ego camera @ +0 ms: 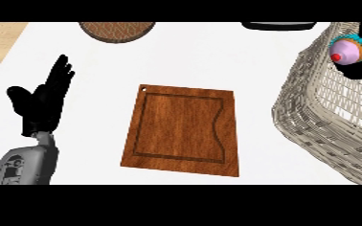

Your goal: Pick the cupcake from the cutting board and place it in the basket

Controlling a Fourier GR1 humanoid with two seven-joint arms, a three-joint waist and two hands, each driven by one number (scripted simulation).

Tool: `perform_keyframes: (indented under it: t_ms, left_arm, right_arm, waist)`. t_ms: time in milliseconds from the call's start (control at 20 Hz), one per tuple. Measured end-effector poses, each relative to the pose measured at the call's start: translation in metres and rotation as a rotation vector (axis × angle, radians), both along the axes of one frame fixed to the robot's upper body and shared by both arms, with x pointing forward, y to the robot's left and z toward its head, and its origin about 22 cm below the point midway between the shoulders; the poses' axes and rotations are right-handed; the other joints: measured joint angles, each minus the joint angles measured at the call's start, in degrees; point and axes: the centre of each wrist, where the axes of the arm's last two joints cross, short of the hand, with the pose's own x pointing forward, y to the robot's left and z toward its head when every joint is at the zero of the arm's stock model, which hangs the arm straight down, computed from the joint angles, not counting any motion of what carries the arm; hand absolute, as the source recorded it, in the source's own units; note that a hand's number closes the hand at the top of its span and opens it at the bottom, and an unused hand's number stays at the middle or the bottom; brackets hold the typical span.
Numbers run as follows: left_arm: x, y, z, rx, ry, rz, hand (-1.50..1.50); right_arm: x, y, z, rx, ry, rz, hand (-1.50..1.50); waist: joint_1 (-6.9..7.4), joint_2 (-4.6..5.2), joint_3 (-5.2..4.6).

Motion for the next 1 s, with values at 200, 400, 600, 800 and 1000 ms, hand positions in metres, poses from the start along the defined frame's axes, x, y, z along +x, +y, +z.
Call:
perform_keyframes:
  t_ms: [200,400,600,800,1000]
  left_arm:
    - [-0.004,0.000,0.003,0.001,-0.002,0.003,0.00]
    - [-0.005,-0.003,0.004,0.005,-0.002,0.007,0.00]
    - [-0.003,0.000,0.007,0.000,0.012,0.007,0.00]
    - [-0.002,0.001,0.002,0.001,0.009,0.008,0.00]
    - [-0.006,-0.004,0.001,-0.005,0.006,-0.002,0.00]
  right_arm:
    - [0.006,0.002,-0.004,-0.028,0.100,-0.022,1.50]
    - [0.010,-0.008,-0.018,-0.032,0.136,-0.021,1.50]
    - [0.011,-0.016,-0.027,-0.035,0.132,-0.020,1.50]
    - [0.014,-0.022,-0.031,-0.059,0.140,-0.026,1.50]
    - [0.016,-0.033,-0.043,-0.091,0.153,-0.039,1.50]
  waist:
    - [0.02,-0.12,-0.06]
    - [-0.13,-0.24,-0.18]
    - [-0.29,-0.32,-0.29]
    - [-0.39,-0.36,-0.35]
    - [-0.27,-0.45,-0.47]
